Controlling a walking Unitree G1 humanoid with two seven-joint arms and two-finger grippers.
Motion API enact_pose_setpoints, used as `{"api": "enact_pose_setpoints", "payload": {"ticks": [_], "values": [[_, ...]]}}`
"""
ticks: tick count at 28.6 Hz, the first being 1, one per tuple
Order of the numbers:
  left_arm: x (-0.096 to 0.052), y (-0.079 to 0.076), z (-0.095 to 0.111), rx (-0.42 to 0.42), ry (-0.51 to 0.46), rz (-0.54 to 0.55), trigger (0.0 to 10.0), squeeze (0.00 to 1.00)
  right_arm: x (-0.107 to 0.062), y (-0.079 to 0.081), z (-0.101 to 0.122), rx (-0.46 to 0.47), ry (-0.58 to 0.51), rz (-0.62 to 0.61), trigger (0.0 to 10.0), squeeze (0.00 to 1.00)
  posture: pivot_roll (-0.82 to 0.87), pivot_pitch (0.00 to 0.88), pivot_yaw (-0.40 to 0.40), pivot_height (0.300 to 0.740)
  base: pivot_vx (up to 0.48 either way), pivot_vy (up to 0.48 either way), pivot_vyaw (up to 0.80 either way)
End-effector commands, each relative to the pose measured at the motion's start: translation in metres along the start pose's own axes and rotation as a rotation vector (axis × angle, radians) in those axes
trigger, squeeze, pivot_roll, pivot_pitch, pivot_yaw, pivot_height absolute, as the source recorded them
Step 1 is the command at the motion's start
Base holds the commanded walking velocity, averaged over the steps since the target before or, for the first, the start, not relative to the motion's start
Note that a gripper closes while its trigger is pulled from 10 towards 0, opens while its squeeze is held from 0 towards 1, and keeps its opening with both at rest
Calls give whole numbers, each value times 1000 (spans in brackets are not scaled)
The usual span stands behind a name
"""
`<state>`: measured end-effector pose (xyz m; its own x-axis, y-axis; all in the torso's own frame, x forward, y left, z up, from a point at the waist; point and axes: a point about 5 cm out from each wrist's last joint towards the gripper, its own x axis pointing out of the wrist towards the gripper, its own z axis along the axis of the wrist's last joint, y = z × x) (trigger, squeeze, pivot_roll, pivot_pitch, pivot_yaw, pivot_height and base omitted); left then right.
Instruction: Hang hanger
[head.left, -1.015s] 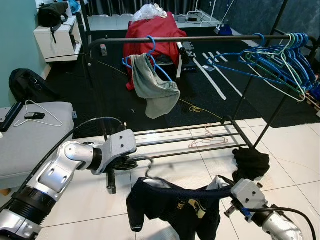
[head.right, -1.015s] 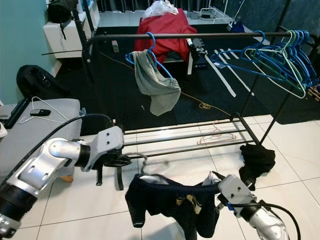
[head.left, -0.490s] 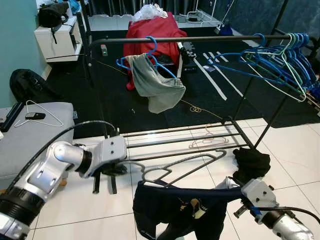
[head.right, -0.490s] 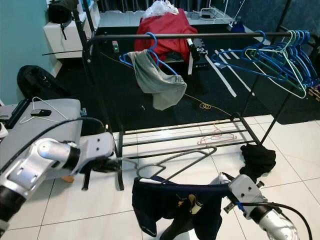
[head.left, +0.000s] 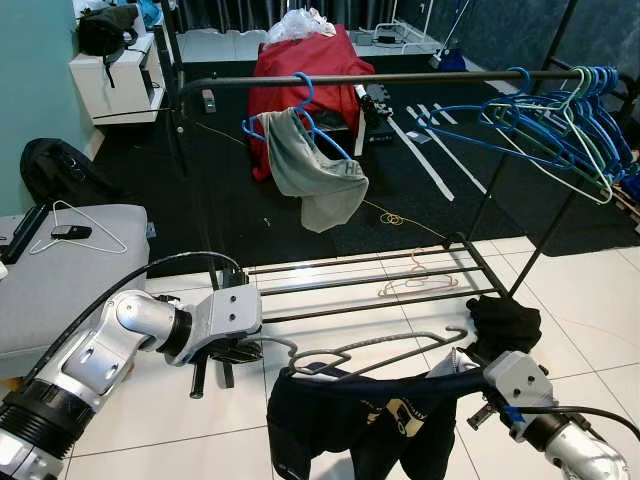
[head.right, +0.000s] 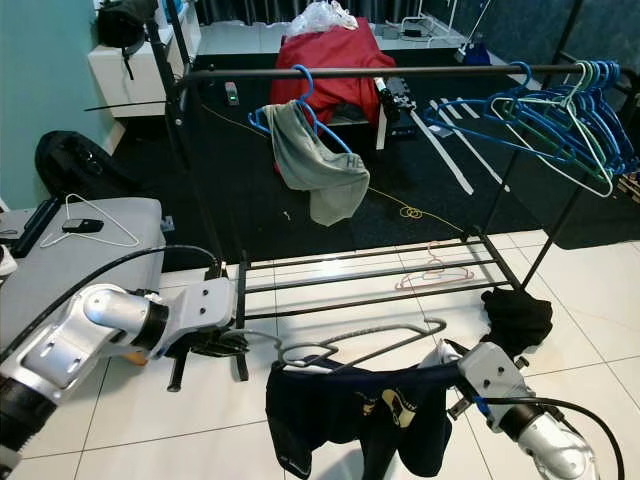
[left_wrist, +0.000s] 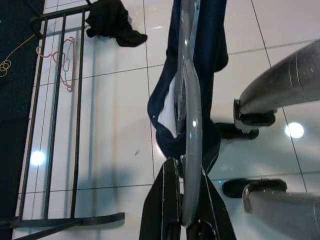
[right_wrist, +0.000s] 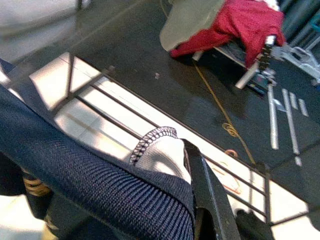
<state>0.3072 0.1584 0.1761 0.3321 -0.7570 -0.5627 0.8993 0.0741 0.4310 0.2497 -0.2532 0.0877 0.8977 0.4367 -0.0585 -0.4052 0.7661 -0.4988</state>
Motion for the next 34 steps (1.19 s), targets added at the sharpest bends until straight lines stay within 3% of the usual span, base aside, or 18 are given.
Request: {"api": "enact_pose_setpoints", "payload": {"ticks": [1, 4, 5, 9, 10, 11, 13, 15, 16, 17, 18, 20, 23, 24, 25, 34], "values": [[4, 2, 6, 8, -18, 7, 0, 0, 10, 14, 6, 14, -35, 64, 0, 0, -82, 121, -5, 740, 0, 0, 0], [4, 6, 9, 19, -27, 18, 0, 0, 18, 25, 8, 20, -42, 112, 0, 0, -81, 121, -5, 740, 0, 0, 0], [2, 8, 13, 36, -28, 12, 0, 0, 24, 32, 6, 31, -29, 134, 980, 0, -79, 118, -3, 740, 0, 0, 0], [-4, 10, 16, 74, 2, -25, 0, 0, 30, 38, 2, 57, -8, 120, 2118, 0, -75, 113, -4, 740, 0, 0, 0], [-10, 9, 16, 90, 38, -53, 0, 0, 31, 40, 0, 77, 0, 98, 3020, 0, -72, 111, -4, 740, 0, 0, 0], [-10, 9, 16, 90, 38, -53, 0, 0, 31, 40, 0, 77, 0, 98, 3020, 0, -72, 111, -4, 740, 0, 0, 0], [-20, 8, 16, 101, 110, -99, 0, 0, 33, 47, -3, 95, 7, 92, 4549, 0, -68, 109, -5, 740, 0, 0, 0], [-20, 8, 16, 101, 110, -99, 0, 0, 33, 47, -3, 95, 7, 92, 4549, 0, -68, 109, -5, 740, 0, 0, 0], [-25, 8, 16, 110, 149, -119, 0, 0, 34, 51, -3, 97, 9, 95, 6627, 0, -63, 103, -7, 740, 0, 0, 0], [-25, 8, 16, 110, 149, -119, 0, 0, 34, 51, -3, 97, 9, 95, 6627, 0, -63, 103, -7, 740, 0, 0, 0], [-28, 7, 14, 118, 184, -133, 0, 0, 35, 53, -4, 101, 14, 88, 7490, 0, -63, 103, -7, 740, 0, 0, 0], [-32, 7, 12, 126, 214, -147, 0, 0, 36, 53, -5, 112, 22, 72, 8078, 0, -58, 97, -7, 740, 0, 0, 0], [-35, 7, 11, 132, 240, -162, 0, 0, 36, 54, -7, 125, 30, 55, 8392, 0, -54, 89, -6, 740, 0, 0, 0], [-35, 7, 10, 132, 244, -166, 0, 0, 37, 55, -7, 126, 32, 55, 8824, 0, -54, 89, -5, 740, 0, 0, 0], [-36, 7, 10, 131, 246, -167, 0, 0, 37, 56, -8, 126, 33, 55, 10000, 0, -54, 87, -4, 740, 0, 0, 0], [-36, 8, 11, 133, 254, -169, 0, 0, 37, 60, -10, 135, 38, 55, 10000, 0, -53, 87, -3, 740, 0, 0, 0]]}}
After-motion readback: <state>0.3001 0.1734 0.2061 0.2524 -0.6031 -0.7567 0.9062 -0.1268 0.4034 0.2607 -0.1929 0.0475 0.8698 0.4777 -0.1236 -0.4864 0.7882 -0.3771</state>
